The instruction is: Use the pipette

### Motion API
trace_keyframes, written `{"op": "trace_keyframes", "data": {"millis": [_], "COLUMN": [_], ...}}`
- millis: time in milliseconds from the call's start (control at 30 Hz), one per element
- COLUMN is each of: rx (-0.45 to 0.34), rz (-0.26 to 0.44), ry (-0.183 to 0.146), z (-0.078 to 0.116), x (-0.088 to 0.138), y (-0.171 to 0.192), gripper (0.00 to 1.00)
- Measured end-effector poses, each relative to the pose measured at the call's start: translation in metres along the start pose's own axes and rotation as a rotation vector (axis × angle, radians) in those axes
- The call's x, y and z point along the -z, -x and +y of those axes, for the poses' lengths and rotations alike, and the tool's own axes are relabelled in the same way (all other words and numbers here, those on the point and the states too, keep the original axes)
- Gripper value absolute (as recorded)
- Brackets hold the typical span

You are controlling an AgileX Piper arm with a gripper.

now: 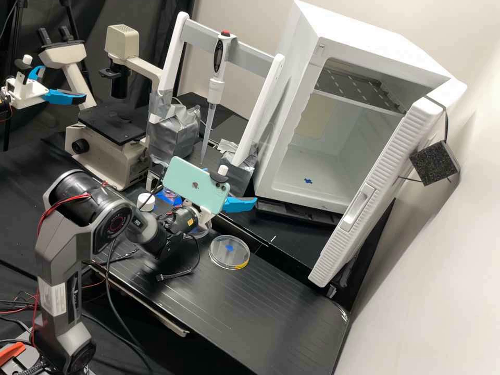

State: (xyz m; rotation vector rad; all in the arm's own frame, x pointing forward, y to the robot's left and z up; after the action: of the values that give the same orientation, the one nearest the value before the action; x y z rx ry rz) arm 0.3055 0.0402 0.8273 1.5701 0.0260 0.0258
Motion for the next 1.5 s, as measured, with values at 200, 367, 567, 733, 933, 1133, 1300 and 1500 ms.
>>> {"op": "trace_keyframes", "data": {"millis": [200, 367, 567, 733, 933, 1133, 1300, 1500], "rx": [0.000, 0.000, -0.039, -0.104, -0.117, -0.098, -0.084, -0.076], "rz": [0.000, 0.000, 0.033, 0.144, 0.297, 0.388, 0.417, 0.413], "ry": [0.000, 0.000, 0.002, 0.009, 0.010, 0.062, 0.099, 0.100], "z": [0.000, 0.000, 0.010, 0.023, 0.028, 0.035, 0.045, 0.058], "x": [0.000, 0.000, 0.008, 0.031, 0.070, 0.113, 0.146, 0.175], "y": [0.000, 0.002, 0.028, 0.051, 0.066, 0.065, 0.055, 0.028], "gripper": [1.00, 1.00, 1.00, 1.00, 1.00, 1.00, 1.00, 1.00]}}
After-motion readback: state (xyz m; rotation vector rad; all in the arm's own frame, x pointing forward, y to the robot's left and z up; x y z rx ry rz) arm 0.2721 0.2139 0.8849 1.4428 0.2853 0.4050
